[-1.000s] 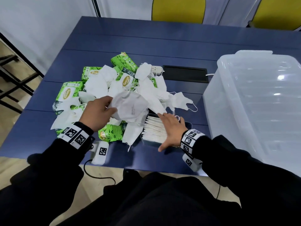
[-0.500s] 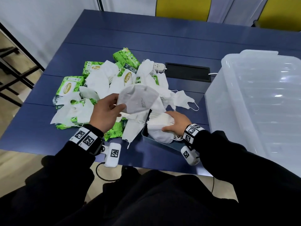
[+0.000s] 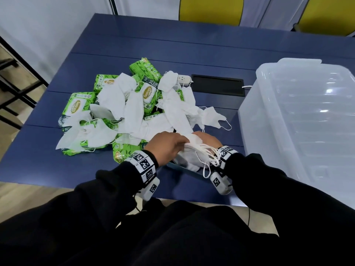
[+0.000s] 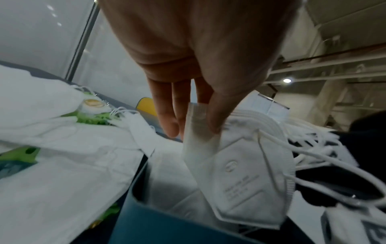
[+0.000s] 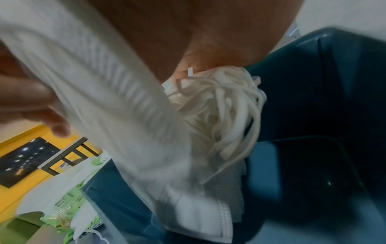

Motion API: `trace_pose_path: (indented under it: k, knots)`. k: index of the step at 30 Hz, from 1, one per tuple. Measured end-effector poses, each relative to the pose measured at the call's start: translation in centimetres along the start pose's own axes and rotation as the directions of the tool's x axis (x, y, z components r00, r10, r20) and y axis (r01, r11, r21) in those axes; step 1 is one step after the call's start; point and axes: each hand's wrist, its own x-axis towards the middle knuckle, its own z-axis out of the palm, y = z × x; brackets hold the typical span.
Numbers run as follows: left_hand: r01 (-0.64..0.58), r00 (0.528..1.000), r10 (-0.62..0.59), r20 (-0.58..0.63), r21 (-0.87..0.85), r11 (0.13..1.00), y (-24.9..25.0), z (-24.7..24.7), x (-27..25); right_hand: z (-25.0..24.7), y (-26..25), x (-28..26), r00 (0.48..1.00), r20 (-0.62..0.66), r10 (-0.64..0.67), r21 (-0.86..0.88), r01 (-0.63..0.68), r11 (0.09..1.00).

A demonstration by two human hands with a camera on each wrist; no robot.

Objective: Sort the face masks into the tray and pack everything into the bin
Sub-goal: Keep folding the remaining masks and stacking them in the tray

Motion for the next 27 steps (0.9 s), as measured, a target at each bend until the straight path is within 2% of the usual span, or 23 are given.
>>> trace_pose_path:
  k: [2,5,9,12,14,17,19,21,24,27]
  knots:
    - [0.006,0.996,-0.011,0.086,0.060,0.998,-0.1,0.7,0.1,-0.2,0.1,-0.7,0.999,-0.022,-0.030,0.014,0.030,0.999]
    - [-0.056,0.977,0.011,0.211,0.211,0.976,-0.6,2.3,-0.3,0.5,1.0,-1.2,0.994,-0.078,-0.078,0.055,0.083,0.995]
    - [-0.076,0.982,-0.004,0.190,0.412,0.908,-2.0,3.7,-0.4,0.8,1.6,-1.0,0.989,-0.089,-0.118,0.083,0.125,0.989]
    - [-0.109,0.991,0.056,0.124,0.478,0.871,-2.3,4.2,-0.4,0.7,1.8,-1.4,0.981,-0.128,-0.144,0.028,0.149,0.988]
    - [-0.128,0.991,0.092,0.099,0.468,0.874,-2.2,4.6,-0.6,0.6,1.7,-2.3,0.975,-0.119,-0.190,-0.132,0.174,0.976]
    - [-0.160,0.981,0.191,-0.044,0.381,0.910,-2.8,5.4,-0.9,1.3,1.9,-3.3,0.963,-0.100,-0.251,-0.302,0.211,0.930]
    - [-0.162,0.967,0.220,-0.126,0.356,0.920,-3.1,5.6,-0.9,2.5,2.1,-3.6,0.959,-0.123,-0.257,-0.338,0.203,0.919]
    - [-0.111,0.969,0.179,-0.171,0.347,0.931,-3.3,5.5,-1.1,3.2,2.1,-3.6,0.942,-0.189,-0.277,-0.342,0.201,0.918]
    - [-0.020,0.986,0.065,-0.152,0.280,0.960,-3.6,5.4,-1.6,3.6,1.8,-3.6,0.933,-0.204,-0.296,-0.352,0.212,0.912]
    - [0.027,1.000,-0.025,-0.016,0.164,0.986,-4.4,6.0,-1.9,4.2,1.5,-3.6,0.944,-0.143,-0.297,-0.391,0.222,0.893]
